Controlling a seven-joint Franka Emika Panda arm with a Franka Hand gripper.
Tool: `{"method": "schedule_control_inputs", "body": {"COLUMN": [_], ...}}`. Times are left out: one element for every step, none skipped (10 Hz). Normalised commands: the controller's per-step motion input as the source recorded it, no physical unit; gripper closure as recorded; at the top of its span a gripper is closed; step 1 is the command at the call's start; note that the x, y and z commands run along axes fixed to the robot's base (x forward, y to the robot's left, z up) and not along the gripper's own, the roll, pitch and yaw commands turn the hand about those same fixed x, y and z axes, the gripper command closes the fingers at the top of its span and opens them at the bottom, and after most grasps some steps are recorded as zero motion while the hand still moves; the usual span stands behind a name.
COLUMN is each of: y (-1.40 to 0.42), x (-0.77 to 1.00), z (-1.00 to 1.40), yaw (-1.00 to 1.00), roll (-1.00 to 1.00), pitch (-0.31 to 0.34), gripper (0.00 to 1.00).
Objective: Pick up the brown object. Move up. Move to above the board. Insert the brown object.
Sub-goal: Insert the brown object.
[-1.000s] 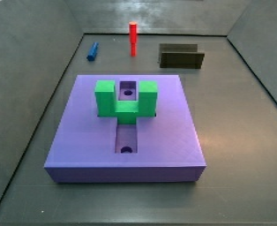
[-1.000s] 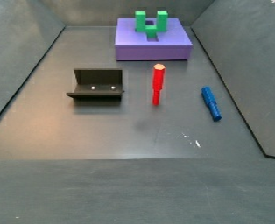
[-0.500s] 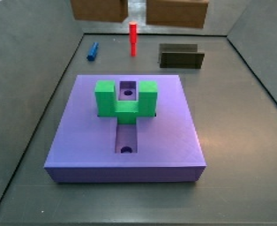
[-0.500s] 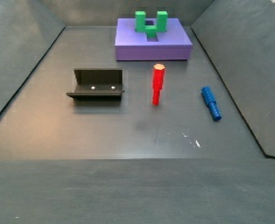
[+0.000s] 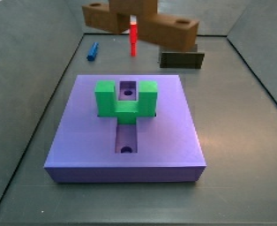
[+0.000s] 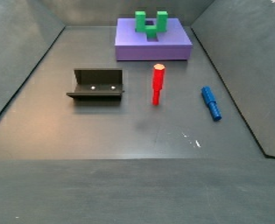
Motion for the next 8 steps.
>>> {"method": "schedule_control_inputs", "body": {"y": [-0.02, -0.03, -0.03, -0.12, -0.12, -0.11, -0.08, -0.08], "x": [-0.01, -0.05, -0.09, -0.05, 0.00, 0.00, 0.00, 0.00], "z": [-0.46, -0.46, -0.37, -0.15, -0.03, -0.01, -0.06, -0.18], "yaw": [-0.93, -0.91, -0.90, -0.94, -0.94, -0.92, -0.85, -0.87], "roll": [0.29, 0.29, 0.25, 0.10, 0.00, -0.14, -0.21, -0.18], "pitch": [0.000, 0.000, 0.034, 0.074, 0.106, 0.000, -0.027, -0.041], "gripper": [1.00, 1.00, 1.00, 1.00, 1.00, 1.00, 1.00, 1.00]}}
